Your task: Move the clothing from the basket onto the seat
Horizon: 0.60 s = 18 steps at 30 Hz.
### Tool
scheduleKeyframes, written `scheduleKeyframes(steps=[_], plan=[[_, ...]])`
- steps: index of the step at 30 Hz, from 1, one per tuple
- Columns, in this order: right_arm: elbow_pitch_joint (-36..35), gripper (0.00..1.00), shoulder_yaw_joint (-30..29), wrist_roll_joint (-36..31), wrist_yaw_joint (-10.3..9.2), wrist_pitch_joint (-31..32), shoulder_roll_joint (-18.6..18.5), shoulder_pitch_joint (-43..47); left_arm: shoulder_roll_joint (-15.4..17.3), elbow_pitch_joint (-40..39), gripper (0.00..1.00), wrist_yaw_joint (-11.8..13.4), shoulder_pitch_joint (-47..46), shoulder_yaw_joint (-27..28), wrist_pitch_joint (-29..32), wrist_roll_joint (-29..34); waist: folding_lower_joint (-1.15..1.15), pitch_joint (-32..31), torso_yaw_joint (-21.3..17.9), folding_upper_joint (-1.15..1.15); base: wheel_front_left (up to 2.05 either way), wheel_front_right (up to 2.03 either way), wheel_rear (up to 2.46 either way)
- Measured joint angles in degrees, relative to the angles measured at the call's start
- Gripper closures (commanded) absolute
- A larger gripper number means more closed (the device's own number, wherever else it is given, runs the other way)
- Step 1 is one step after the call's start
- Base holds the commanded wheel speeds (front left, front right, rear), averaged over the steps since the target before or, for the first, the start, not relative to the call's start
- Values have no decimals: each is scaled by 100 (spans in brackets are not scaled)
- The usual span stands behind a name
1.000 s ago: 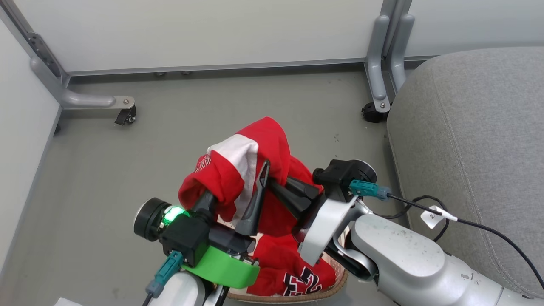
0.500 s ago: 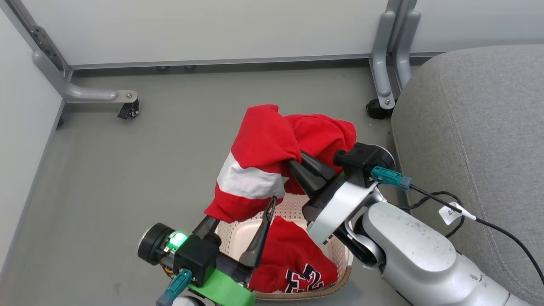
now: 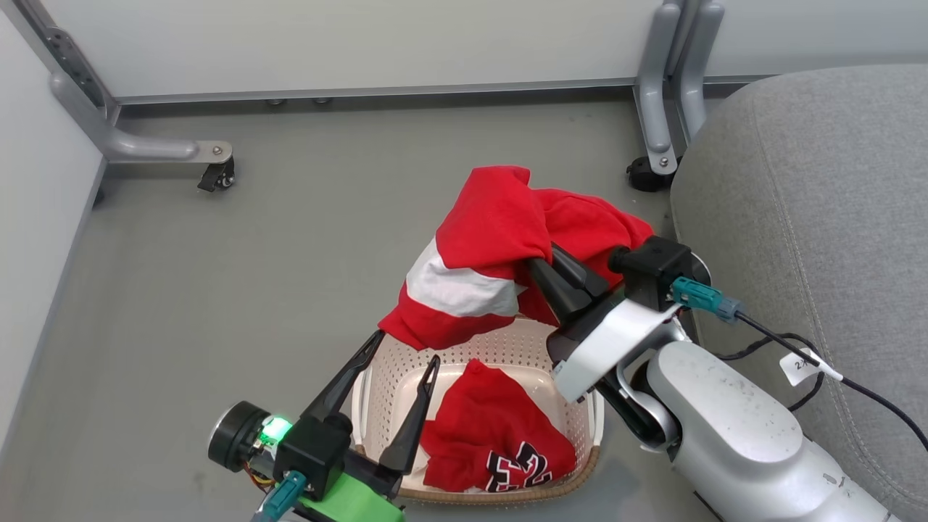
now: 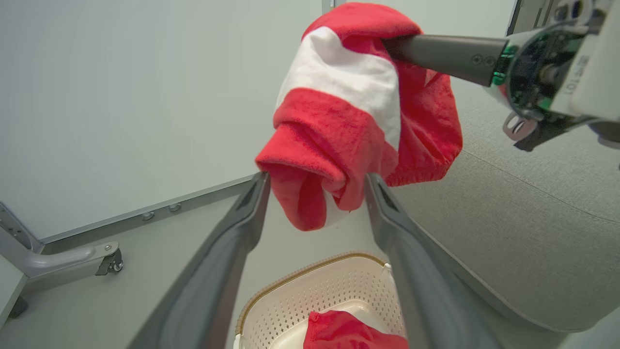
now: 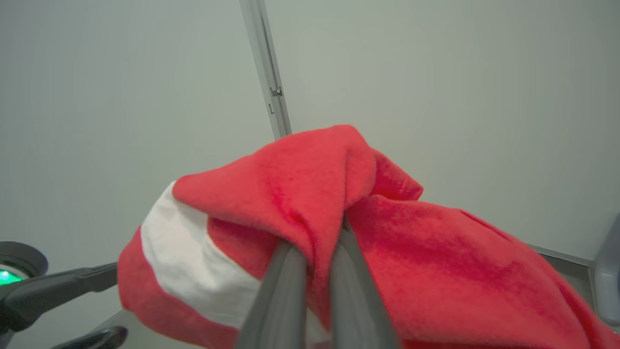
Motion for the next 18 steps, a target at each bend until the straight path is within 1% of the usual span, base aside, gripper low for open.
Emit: scheduleKeyframes(steps=[10, 18], plan=[[-13, 100, -203, -57, 0, -1, 24, 144, 174, -18, 0, 20, -2, 30, -23, 0, 0, 104, -291, 0, 0, 0, 0], [-43, 100, -371, -121, 0, -1, 125, 204, 336, -181, 0, 15, -31, 25, 79, 9, 0, 210, -785, 0, 0, 0, 0]])
